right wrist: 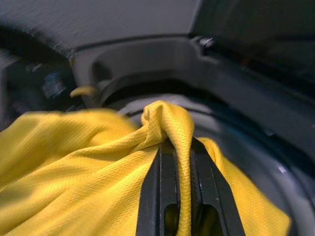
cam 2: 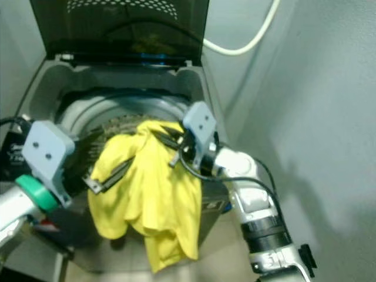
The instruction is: Clothes washing
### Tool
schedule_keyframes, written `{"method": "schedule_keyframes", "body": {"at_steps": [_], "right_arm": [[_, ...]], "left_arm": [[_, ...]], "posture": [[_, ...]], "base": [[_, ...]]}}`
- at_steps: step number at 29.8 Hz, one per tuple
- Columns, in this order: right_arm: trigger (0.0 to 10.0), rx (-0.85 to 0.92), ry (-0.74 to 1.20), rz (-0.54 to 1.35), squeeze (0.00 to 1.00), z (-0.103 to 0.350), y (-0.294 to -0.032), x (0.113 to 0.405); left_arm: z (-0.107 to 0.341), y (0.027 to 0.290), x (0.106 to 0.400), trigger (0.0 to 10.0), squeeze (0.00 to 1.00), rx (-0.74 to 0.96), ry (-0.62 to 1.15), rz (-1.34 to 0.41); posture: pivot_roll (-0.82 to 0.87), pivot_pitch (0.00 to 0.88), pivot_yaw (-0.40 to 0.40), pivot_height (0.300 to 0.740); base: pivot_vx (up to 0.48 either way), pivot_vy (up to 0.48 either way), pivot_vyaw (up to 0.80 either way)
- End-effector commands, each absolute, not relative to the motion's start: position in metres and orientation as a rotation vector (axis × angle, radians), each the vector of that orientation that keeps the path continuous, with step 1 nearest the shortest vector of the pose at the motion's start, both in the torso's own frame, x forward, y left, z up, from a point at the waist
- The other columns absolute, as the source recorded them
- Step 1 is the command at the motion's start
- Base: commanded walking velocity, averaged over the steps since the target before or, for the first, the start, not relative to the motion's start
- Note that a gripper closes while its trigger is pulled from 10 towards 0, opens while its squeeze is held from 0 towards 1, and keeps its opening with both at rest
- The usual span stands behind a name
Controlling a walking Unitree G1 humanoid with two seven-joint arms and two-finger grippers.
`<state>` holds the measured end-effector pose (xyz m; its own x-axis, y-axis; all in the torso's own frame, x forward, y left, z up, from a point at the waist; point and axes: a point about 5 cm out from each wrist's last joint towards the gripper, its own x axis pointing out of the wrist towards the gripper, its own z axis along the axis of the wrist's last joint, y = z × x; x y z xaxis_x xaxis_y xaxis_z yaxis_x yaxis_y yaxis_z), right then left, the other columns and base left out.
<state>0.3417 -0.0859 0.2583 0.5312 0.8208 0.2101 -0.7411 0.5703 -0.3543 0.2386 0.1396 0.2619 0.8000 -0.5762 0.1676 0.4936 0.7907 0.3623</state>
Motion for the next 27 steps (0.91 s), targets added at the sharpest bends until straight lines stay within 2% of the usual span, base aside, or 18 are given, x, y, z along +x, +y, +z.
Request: {"method": "schedule_keyframes", "body": {"at_steps": [1,2,3,4,5,7,8,10,11,14,15,17,23,25,26,27], "right_arm": [[0.7,-0.231,-0.456,0.882,0.0,0.277,-0.059,0.352],[0.7,-0.231,-0.456,0.882,0.0,0.277,-0.059,0.352],[4.6,-0.218,-0.495,0.861,0.0,0.287,-0.045,0.356],[4.6,-0.218,-0.495,0.861,0.0,0.287,-0.045,0.356],[10.0,-0.206,-0.524,0.831,0.0,0.296,-0.033,0.36],[10.0,-0.163,-0.574,0.749,0.0,0.318,-0.014,0.367],[10.0,-0.163,-0.574,0.749,0.0,0.318,-0.014,0.367],[10.0,-0.094,-0.621,0.599,0.0,0.346,-0.002,0.374],[10.0,-0.05,-0.646,0.512,0.0,0.359,-0.001,0.376],[10.0,-0.008,-0.662,0.461,0.0,0.368,-0.002,0.377],[10.0,0.091,-0.711,0.34,0.0,0.382,-0.011,0.378],[10.0,0.157,-0.731,0.245,0.0,0.386,-0.021,0.379],[10.0,0.031,-0.653,0.32,0.0,0.361,-0.007,0.385],[10.0,-0.133,-0.627,0.429,0.0,0.336,0.007,0.383],[10.0,-0.145,-0.599,0.52,0.0,0.322,0.013,0.381],[10.0,-0.145,-0.599,0.52,0.0,0.322,0.013,0.381]], "left_arm": [[0.265,0.135,0.24,10.0,0.0,0.299,-0.307,-0.583],[0.265,0.135,0.24,10.0,0.0,0.299,-0.307,-0.583],[0.267,0.135,0.241,10.0,0.0,0.294,-0.321,-0.565],[0.267,0.135,0.241,10.0,0.0,0.294,-0.321,-0.565],[0.268,0.135,0.242,10.0,0.0,0.291,-0.335,-0.544],[0.27,0.134,0.244,10.0,0.0,0.276,-0.356,-0.518],[0.27,0.134,0.244,10.0,0.0,0.276,-0.356,-0.518],[0.271,0.133,0.243,10.0,0.0,0.266,-0.366,-0.51],[0.271,0.131,0.242,10.0,0.0,0.263,-0.368,-0.507],[0.27,0.131,0.242,10.0,0.0,0.261,-0.368,-0.505],[0.269,0.131,0.24,10.0,0.0,0.257,-0.364,-0.49],[0.268,0.131,0.239,10.0,0.0,0.252,-0.361,-0.479],[0.266,0.131,0.238,10.0,0.0,0.253,-0.358,-0.471],[0.265,0.132,0.238,10.0,0.0,0.257,-0.351,-0.472],[0.264,0.132,0.238,10.0,0.0,0.261,-0.348,-0.475],[0.264,0.132,0.238,10.0,0.0,0.261,-0.348,-0.475]], "posture": [[0.11,0.12,-0.019,0.74],[0.11,0.12,-0.019,0.74],[0.11,0.121,-0.02,0.74],[0.11,0.121,-0.02,0.74],[0.11,0.123,-0.026,0.74],[0.11,0.124,-0.034,0.74],[0.11,0.124,-0.034,0.74],[0.12,0.124,-0.048,0.74],[0.13,0.124,-0.056,0.74],[0.14,0.124,-0.059,0.74],[0.15,0.127,-0.074,0.74],[0.15,0.127,-0.077,0.74],[0.16,0.129,-0.079,0.74],[0.16,0.134,-0.078,0.74],[0.15,0.134,-0.073,0.74],[0.15,0.134,-0.073,0.74]], "base": [[0.0,0.0,0.0],[0.0,0.0,0.0],[0.0,0.0,0.0],[0.0,0.0,0.0],[0.0,0.0,0.0],[0.0,0.0,0.0],[0.0,0.0,0.0],[0.0,0.0,0.0],[0.0,0.0,0.0],[0.0,0.0,0.0],[0.0,0.0,0.0],[0.0,0.0,0.0],[0.0,0.0,0.0],[0.0,0.0,0.0],[0.0,0.0,0.0],[0.0,0.0,0.0]]}}
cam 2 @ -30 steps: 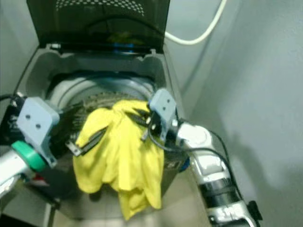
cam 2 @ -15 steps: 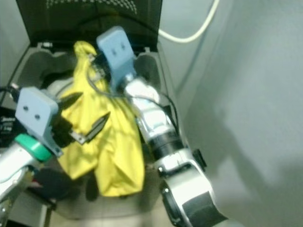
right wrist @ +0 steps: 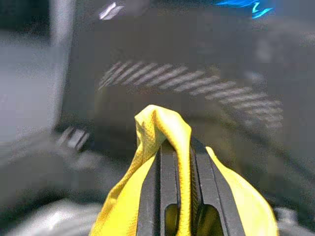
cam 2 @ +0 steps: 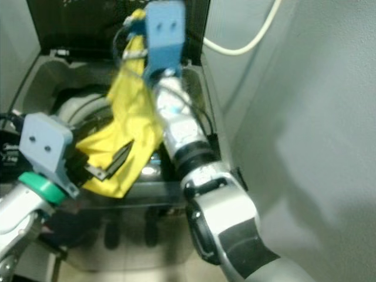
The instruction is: Clothes washing
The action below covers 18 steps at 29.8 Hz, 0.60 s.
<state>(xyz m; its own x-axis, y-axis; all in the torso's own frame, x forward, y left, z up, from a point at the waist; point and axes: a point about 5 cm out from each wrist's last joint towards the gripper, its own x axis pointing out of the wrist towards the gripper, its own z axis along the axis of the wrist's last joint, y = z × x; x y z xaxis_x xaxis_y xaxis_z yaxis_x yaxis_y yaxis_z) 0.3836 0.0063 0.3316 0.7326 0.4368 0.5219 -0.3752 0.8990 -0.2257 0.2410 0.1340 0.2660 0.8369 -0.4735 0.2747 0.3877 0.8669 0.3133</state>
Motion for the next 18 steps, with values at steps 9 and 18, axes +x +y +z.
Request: {"method": "schedule_keyframes", "body": {"at_steps": [9,18], "right_arm": [[10.0,-0.384,-0.538,0.832,0.72,0.268,0.016,0.369],[10.0,-0.441,-0.621,0.963,1.0,0.292,-0.017,0.366]], "left_arm": [[0.261,0.128,0.24,10.0,0.0,0.26,-0.338,-0.499],[0.261,0.129,0.242,10.0,0.0,0.265,-0.342,-0.505]], "posture": [[0.13,0.128,-0.058,0.74],[0.13,0.114,-0.051,0.74]], "base": [[0.0,0.0,0.0],[0.0,0.0,0.0]]}}
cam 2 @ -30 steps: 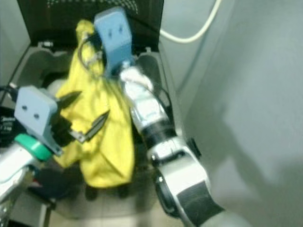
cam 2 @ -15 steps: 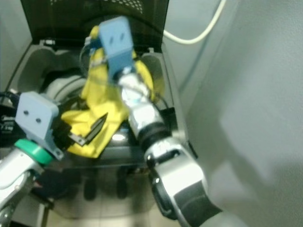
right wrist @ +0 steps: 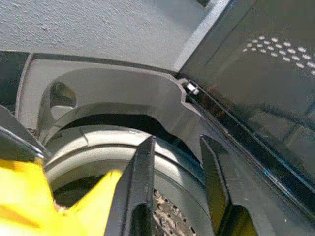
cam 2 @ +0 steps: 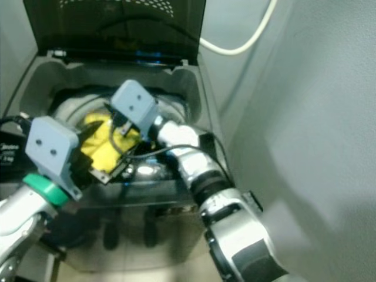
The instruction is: Clothes washing
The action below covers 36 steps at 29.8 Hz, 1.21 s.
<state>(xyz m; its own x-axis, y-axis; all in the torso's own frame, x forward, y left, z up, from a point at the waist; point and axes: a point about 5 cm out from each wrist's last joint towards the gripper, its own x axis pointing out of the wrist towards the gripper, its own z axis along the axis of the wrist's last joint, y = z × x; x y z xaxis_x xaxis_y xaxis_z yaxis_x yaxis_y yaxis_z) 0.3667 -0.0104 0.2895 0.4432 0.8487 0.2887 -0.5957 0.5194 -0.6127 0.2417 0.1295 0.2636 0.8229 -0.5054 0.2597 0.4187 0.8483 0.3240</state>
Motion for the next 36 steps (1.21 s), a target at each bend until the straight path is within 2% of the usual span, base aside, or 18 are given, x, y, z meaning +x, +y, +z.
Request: {"method": "schedule_keyframes", "body": {"at_steps": [1,2,3,10,13,14,15,17,18,20,21,22,29,36], "right_arm": [[10.0,-0.441,-0.621,0.963,1.0,0.292,-0.017,0.366],[10.0,-0.441,-0.621,0.963,1.0,0.292,-0.017,0.366],[10.0,-0.434,-0.637,0.97,0.0,0.299,-0.031,0.365],[10.0,-0.388,-0.665,0.932,0.0,0.311,-0.062,0.365],[10.0,-0.234,-0.666,0.772,0.0,0.312,-0.094,0.369],[10.0,-0.234,-0.666,0.772,0.0,0.312,-0.094,0.369],[10.0,-0.173,-0.652,0.722,0.0,0.308,-0.1,0.369],[10.0,-0.018,-0.608,0.484,0.0,0.287,-0.114,0.371],[10.0,-0.018,-0.608,0.484,0.0,0.287,-0.114,0.371],[10.0,0.061,-0.609,0.259,0.0,0.269,-0.126,0.365],[10.0,0.061,-0.609,0.259,0.0,0.269,-0.126,0.365],[10.0,0.093,-0.641,0.149,0.0,0.261,-0.132,0.355],[10.0,0.113,-0.699,0.178,0.0,0.265,-0.128,0.345],[10.0,0.088,-0.724,0.191,0.0,0.271,-0.125,0.339]], "left_arm": [[0.261,0.129,0.242,10.0,0.0,0.265,-0.342,-0.505],[0.261,0.129,0.242,10.0,0.0,0.265,-0.342,-0.505],[0.262,0.129,0.242,10.0,0.0,0.266,-0.343,-0.502],[0.262,0.13,0.241,10.0,0.0,0.267,-0.348,-0.497],[0.264,0.135,0.245,10.0,0.0,0.303,-0.357,-0.451],[0.264,0.135,0.245,10.0,0.0,0.303,-0.357,-0.451],[0.264,0.137,0.248,10.0,0.0,0.304,-0.356,-0.428],[0.269,0.143,0.258,10.0,0.0,0.293,-0.378,-0.342],[0.269,0.143,0.258,10.0,0.0,0.293,-0.378,-0.342],[0.277,0.149,0.27,10.0,0.0,0.278,-0.414,-0.247],[0.277,0.149,0.27,10.0,0.0,0.278,-0.414,-0.247],[0.285,0.155,0.282,10.0,0.0,0.287,-0.452,-0.18],[0.297,0.153,0.302,10.0,0.0,0.247,-0.505,-0.163],[0.295,0.149,0.306,10.0,0.0,0.233,-0.509,-0.181]], "posture": [[0.13,0.114,-0.051,0.74],[0.13,0.114,-0.051,0.74],[0.13,0.115,-0.051,0.74],[0.14,0.115,-0.051,0.74],[0.13,0.112,-0.047,0.74],[0.13,0.112,-0.047,0.74],[0.13,0.109,-0.042,0.74],[0.12,0.104,-0.036,0.74],[0.12,0.104,-0.036,0.74],[0.11,0.097,-0.02,0.74],[0.11,0.097,-0.02,0.74],[0.09,0.086,0.002,0.74],[0.06,0.062,0.038,0.74],[0.06,0.039,0.04,0.74]], "base": [[0.0,0.0,0.0],[0.0,0.0,0.0],[0.0,0.0,0.0],[0.0,0.0,0.0],[0.0,0.0,0.0],[0.0,0.0,0.0],[0.0,0.0,0.0],[0.0,0.0,0.0],[0.0,0.0,0.0],[0.0,0.0,0.0],[0.0,0.0,0.0],[0.0,0.0,0.0],[0.0,0.0,0.0],[0.0,0.0,0.0]]}}
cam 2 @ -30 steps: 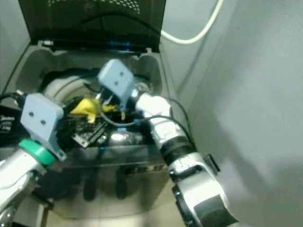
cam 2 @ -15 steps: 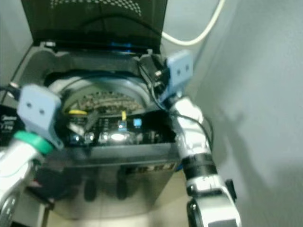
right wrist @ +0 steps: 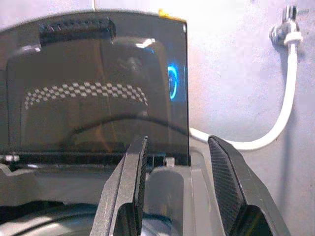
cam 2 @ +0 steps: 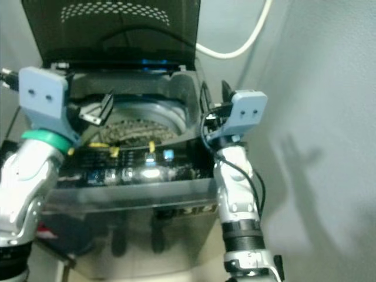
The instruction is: Clothes washing
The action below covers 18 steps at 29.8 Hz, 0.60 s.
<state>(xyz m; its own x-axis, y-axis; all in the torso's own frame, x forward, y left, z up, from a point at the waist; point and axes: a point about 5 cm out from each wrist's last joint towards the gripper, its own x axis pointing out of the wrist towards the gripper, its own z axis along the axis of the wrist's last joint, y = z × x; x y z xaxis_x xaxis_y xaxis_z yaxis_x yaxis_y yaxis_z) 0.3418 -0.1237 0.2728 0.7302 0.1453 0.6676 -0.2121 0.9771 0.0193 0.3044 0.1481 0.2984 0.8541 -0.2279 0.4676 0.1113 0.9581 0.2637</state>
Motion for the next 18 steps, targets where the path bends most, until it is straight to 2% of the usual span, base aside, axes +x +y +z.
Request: {"method": "schedule_keyframes", "body": {"at_steps": [1,18], "right_arm": [[10.0,0.081,-0.722,0.197,0.0,0.27,-0.123,0.336],[10.0,0.06,-0.667,0.264,0.0,0.264,-0.112,0.336]], "left_arm": [[0.292,0.15,0.306,10.0,0.0,0.234,-0.503,-0.173],[0.275,0.159,0.307,10.0,0.0,0.206,-0.473,-0.115]], "posture": [[0.06,0.036,0.033,0.74],[0.06,0.042,-0.002,0.74]], "base": [[0.0,0.0,0.0],[0.0,0.0,0.0]]}}
